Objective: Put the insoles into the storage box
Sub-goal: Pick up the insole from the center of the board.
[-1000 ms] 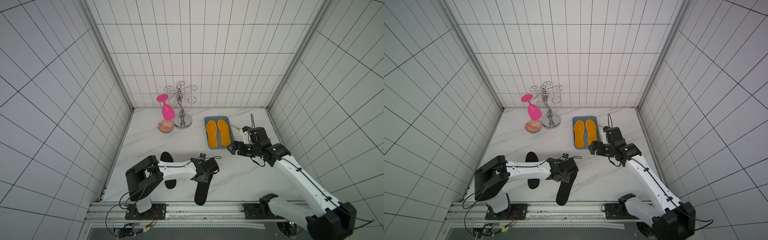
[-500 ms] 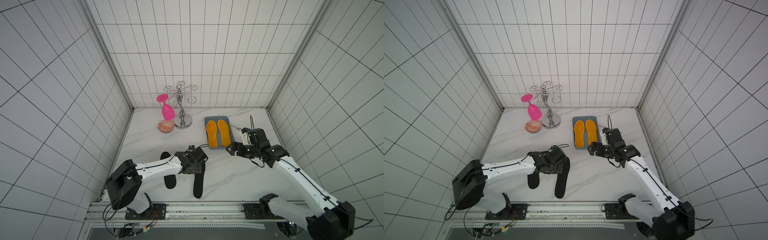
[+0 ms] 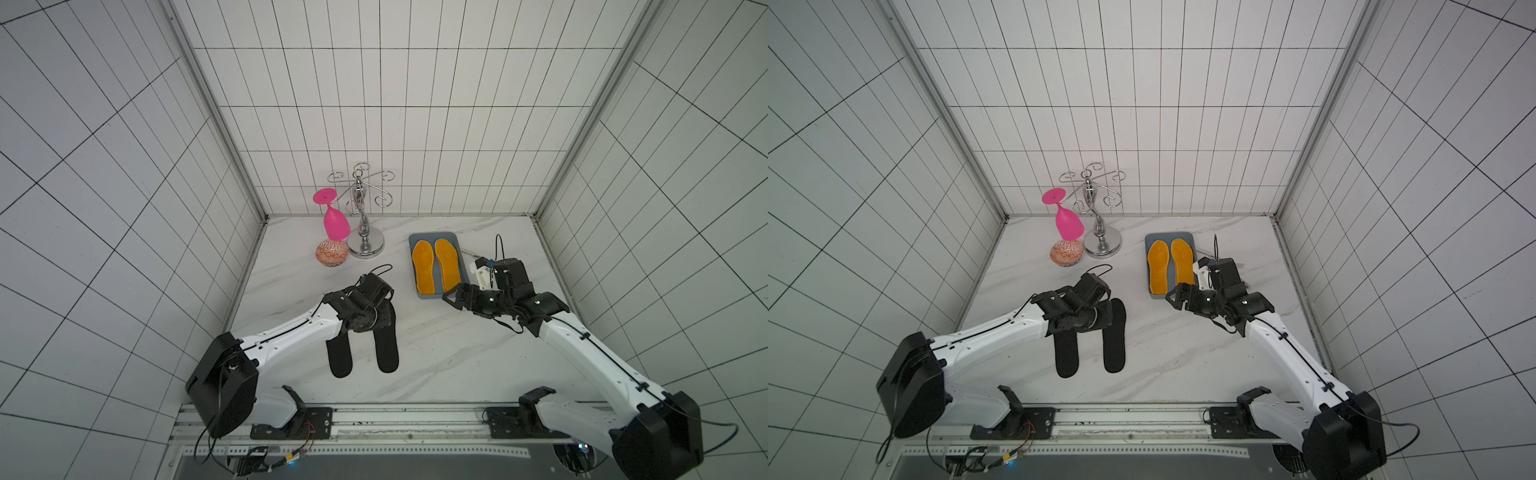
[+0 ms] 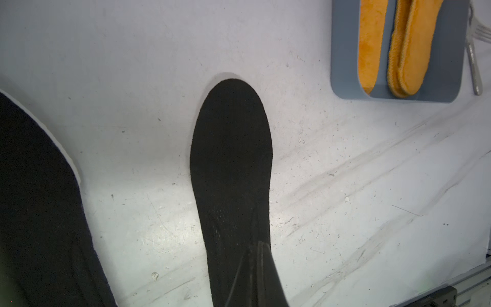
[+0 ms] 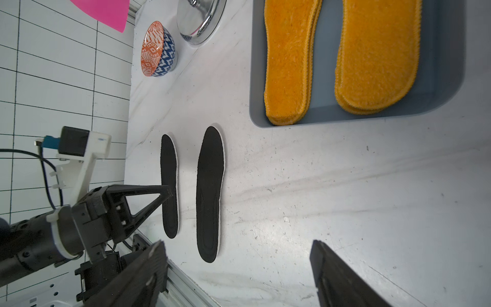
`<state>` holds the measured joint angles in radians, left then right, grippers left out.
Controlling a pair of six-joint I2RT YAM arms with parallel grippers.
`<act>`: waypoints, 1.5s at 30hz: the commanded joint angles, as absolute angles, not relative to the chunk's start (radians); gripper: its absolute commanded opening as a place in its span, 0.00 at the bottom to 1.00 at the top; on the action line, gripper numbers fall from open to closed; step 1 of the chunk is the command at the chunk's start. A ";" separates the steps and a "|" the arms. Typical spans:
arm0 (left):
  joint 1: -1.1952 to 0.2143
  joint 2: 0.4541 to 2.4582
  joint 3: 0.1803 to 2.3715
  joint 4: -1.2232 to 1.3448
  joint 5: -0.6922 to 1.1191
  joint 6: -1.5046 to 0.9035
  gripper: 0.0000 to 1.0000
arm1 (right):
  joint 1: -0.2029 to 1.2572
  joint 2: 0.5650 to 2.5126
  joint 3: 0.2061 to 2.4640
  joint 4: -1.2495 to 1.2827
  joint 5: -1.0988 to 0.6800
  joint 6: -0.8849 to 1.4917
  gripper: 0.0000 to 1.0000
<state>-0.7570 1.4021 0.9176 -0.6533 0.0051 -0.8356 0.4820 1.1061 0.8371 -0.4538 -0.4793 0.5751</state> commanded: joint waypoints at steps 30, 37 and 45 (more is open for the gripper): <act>-0.770 1.736 0.942 -0.669 -0.033 -0.786 0.43 | 0.512 1.160 0.829 -0.403 -0.486 0.607 0.88; -0.805 1.815 0.942 -0.723 -0.096 -0.778 0.21 | 0.512 1.159 0.817 -0.384 -0.484 0.622 0.88; -0.813 1.780 0.918 -0.731 -0.100 -0.773 0.00 | 0.517 1.157 0.801 -0.360 -0.488 0.640 0.88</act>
<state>-0.8108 1.7138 0.9882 -0.6998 -0.1230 -0.7769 0.5056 1.1557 0.8272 -0.3817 -0.4896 0.6296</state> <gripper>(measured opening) 0.041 0.877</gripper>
